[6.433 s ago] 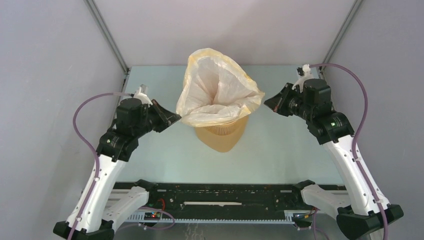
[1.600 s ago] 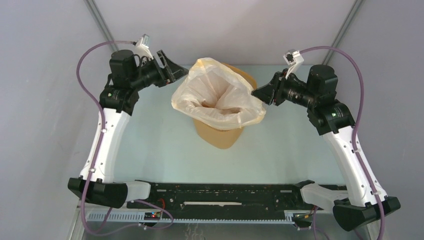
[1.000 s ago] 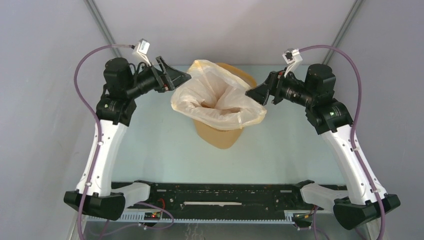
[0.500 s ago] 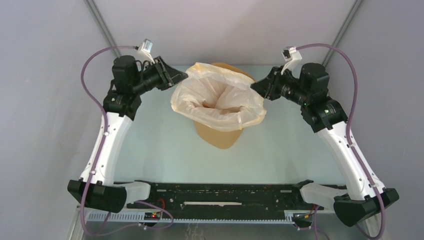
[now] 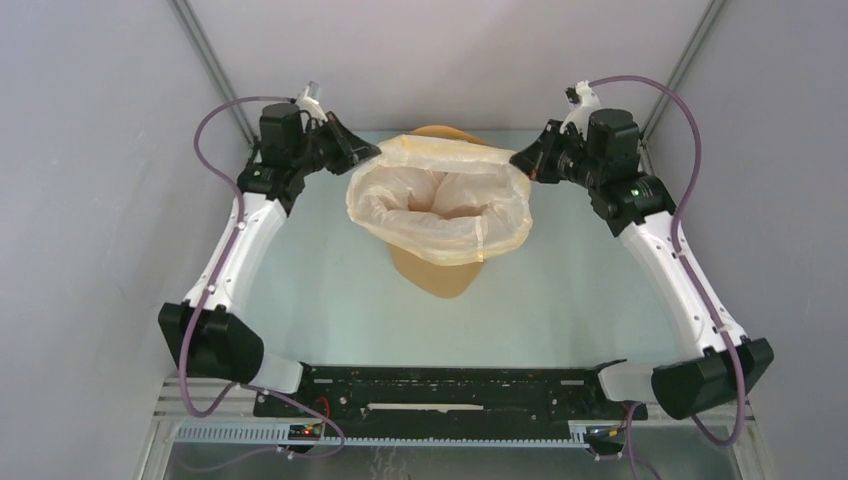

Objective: Put the trash bags into the trash bin

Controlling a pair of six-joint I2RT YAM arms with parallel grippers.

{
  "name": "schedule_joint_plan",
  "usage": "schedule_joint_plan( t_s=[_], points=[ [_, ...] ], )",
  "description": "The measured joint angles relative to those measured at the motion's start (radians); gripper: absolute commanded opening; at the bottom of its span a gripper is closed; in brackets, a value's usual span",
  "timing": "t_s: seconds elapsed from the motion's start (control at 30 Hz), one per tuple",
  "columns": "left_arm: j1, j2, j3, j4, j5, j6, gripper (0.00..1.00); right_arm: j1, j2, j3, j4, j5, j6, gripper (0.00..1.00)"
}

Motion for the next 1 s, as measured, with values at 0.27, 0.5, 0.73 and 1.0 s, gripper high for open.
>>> schedule_joint_plan(
  t_s=[0.27,0.5,0.73,1.0],
  points=[
    [-0.002,0.144,0.043,0.022,-0.003,-0.044,0.0,-0.048,0.158,0.051,-0.016,0.021,0.052,0.0],
    [-0.002,0.216,0.084,0.066,0.004,-0.101,0.0,-0.071,0.216,0.092,0.0,-0.005,0.099,0.0],
    [-0.001,0.268,0.103,0.073,0.005,-0.174,0.0,-0.105,0.273,0.121,0.038,-0.051,0.148,0.0],
    [0.001,0.301,0.101,0.058,0.032,-0.254,0.0,-0.143,0.283,0.102,0.068,-0.122,0.187,0.02]
  ],
)
